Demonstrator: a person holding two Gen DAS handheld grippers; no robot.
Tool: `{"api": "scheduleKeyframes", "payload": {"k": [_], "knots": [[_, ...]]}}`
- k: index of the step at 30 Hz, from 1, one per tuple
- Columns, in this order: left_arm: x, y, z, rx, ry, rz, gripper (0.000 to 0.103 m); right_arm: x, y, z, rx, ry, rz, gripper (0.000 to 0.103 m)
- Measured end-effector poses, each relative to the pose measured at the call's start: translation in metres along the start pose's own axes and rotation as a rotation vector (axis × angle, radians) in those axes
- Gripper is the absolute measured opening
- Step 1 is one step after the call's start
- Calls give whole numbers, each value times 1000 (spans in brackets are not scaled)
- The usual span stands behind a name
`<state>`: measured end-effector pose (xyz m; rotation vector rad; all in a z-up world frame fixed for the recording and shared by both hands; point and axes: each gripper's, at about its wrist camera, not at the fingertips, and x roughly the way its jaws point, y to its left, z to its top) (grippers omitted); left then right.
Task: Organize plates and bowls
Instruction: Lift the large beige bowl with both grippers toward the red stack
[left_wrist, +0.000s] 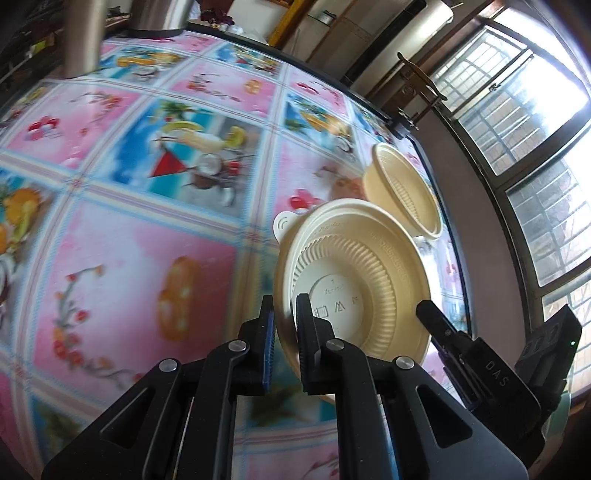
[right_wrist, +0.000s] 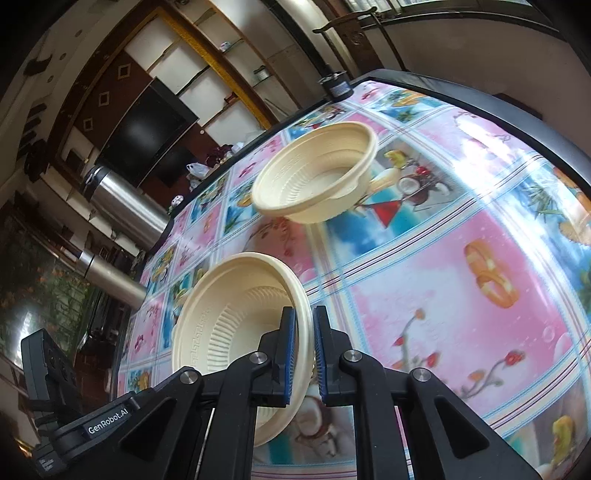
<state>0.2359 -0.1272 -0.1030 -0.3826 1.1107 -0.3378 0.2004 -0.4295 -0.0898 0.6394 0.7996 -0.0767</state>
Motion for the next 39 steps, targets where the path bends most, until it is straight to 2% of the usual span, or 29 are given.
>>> {"api": "scheduleKeyframes", "payload": {"k": [8,12,23,30,39], "knots": [[-33,26,-15,2,-36,65,9,2,25,-27,-27,32,43,11],[-55,32,-23,20,-74,100,10,-8,37,-40,-44,14,92,11],[-140,38,-50,102,-251,197,10,-45,80,-77,-66,-36,226,11],[-186,48,-62,98,-340,204,10,-75,116,-89,-120,-73,275,12],[-226,67,-74,76,-414,197,10,-106,153,-106,-178,-104,312,12]]}}
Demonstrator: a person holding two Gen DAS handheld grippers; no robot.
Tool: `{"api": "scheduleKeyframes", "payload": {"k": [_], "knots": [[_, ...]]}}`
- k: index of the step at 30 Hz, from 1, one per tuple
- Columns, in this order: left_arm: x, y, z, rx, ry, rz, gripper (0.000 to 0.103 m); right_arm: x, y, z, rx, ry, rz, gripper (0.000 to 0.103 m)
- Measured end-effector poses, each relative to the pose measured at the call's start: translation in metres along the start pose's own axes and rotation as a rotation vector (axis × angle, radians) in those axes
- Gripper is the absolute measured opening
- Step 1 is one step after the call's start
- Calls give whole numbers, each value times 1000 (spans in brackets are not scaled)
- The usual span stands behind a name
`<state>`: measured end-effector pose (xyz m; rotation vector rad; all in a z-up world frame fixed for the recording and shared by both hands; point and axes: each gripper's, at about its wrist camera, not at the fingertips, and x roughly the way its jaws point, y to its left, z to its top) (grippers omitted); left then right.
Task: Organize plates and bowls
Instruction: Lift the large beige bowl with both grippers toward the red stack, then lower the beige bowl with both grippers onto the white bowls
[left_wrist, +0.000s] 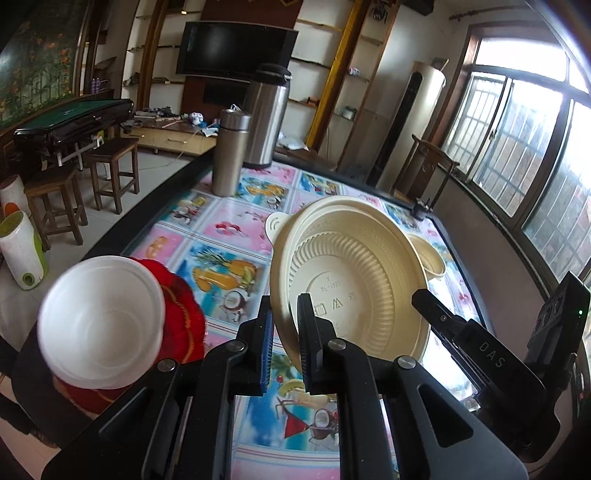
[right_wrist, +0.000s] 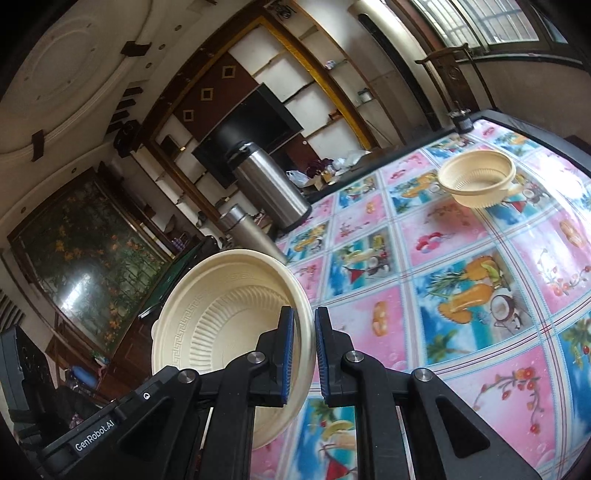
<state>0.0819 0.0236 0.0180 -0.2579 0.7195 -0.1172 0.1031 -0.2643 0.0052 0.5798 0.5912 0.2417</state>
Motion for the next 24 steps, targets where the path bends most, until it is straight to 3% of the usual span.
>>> {"api": "scheduleKeyframes", "payload": {"k": [13,24], "knots": [[-33,40,-5,-46,-55,25,10,-5,49,-20,-71,5,48,12],[-41,88,-4,-111,-58,78,11,29,88,-38,-108,97,85,12]]}}
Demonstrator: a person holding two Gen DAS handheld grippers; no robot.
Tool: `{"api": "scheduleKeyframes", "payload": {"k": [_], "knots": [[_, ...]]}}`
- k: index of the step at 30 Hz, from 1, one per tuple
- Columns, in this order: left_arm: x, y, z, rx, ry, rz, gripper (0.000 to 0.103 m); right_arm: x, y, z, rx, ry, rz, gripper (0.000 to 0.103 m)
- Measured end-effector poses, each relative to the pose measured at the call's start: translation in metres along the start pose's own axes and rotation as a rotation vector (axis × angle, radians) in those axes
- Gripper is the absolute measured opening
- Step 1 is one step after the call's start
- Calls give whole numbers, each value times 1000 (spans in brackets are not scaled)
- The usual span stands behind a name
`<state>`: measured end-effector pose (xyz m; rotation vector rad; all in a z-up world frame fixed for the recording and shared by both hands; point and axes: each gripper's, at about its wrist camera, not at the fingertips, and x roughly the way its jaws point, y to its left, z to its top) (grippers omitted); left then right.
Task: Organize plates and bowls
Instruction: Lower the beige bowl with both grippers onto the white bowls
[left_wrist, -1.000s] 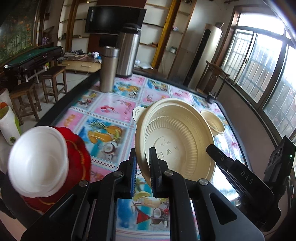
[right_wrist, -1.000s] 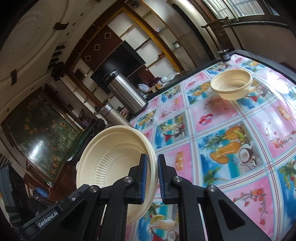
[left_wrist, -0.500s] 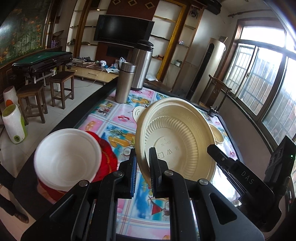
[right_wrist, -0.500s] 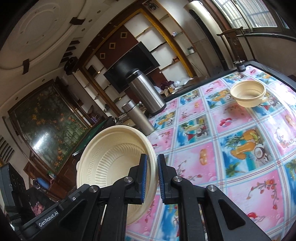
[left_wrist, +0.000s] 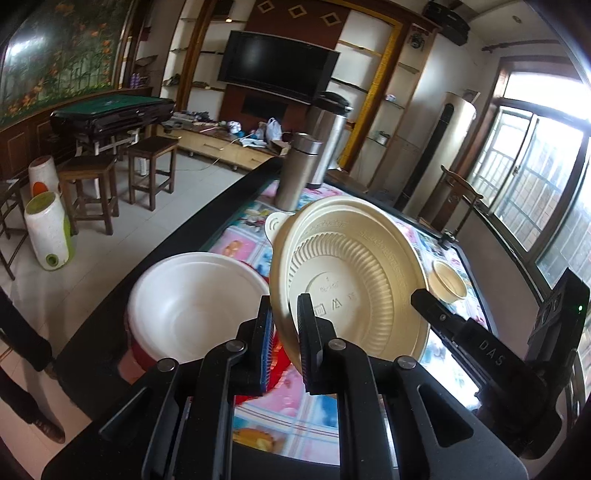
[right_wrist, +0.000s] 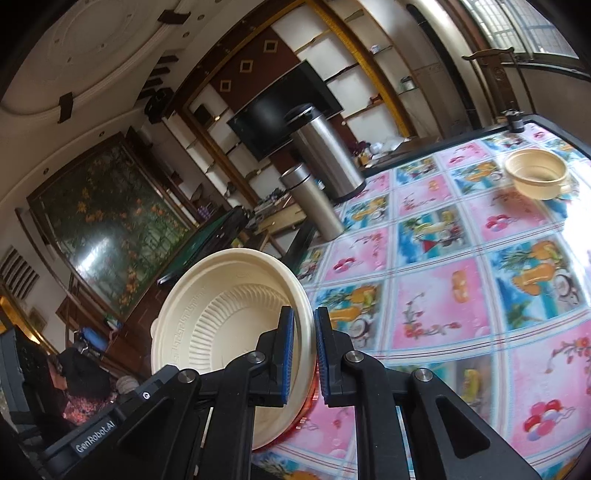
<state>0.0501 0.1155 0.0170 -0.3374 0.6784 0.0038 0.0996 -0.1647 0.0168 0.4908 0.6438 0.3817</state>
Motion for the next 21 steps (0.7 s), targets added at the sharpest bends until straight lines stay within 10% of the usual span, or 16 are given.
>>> {"api": "scheduleKeyframes", "payload": {"k": [21], "knots": [[29,81,9,-45,128,123,12,88,65,-40,-119,168,1,11]]}}
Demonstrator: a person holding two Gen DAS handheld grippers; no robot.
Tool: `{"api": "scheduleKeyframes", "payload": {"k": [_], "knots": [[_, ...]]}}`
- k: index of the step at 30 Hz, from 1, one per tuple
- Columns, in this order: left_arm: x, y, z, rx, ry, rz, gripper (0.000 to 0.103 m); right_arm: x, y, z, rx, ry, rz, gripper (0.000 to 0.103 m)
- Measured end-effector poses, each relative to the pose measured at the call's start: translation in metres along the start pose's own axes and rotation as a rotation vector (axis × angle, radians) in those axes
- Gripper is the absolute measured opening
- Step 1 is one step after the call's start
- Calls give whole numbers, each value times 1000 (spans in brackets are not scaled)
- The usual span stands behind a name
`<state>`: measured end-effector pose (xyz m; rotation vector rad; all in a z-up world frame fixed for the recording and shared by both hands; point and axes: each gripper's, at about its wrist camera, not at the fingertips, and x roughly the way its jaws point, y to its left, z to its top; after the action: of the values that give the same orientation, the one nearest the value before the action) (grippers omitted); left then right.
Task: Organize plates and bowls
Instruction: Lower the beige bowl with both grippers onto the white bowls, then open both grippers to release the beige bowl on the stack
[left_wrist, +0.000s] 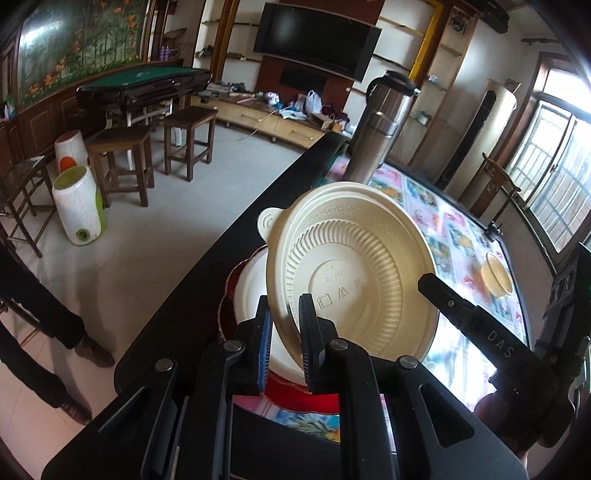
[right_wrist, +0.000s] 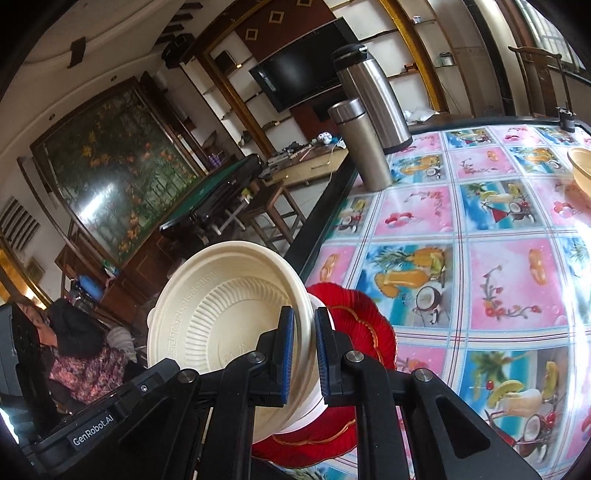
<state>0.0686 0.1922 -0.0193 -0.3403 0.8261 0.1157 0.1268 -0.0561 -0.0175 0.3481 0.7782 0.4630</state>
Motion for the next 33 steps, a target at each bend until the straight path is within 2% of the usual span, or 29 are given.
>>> {"api": "scheduleKeyframes", "payload": {"k": [5,8,12,18,21,24,26,28,33], "knots": [[22,7,-5,-9,48,32,13,15,6,-11,-54,-2,-56,12],[27,9,-9,-8,58,45,13,20,3,-14,-50,10,-61,15],[28,11,-9,3,70,81,13,20,-2,-13,-48,6,-66,15],[26,15,-7,-13,68,100,14,2,-20,-6,-7,-36,-63,15],[14,14,-5,-23,24,119,13,-13,-42,3,26,-65,-81,16],[-7,3,0,-9,-48,119,13,-28,-70,14,74,-89,-103,16],[-26,-15,2,20,-116,108,13,-37,-88,20,101,-111,-119,16],[-37,-36,2,63,-143,80,13,-48,-110,26,136,-131,-132,16],[-39,-108,-7,207,-123,-37,14,-75,-162,38,200,-172,-165,16]]}}
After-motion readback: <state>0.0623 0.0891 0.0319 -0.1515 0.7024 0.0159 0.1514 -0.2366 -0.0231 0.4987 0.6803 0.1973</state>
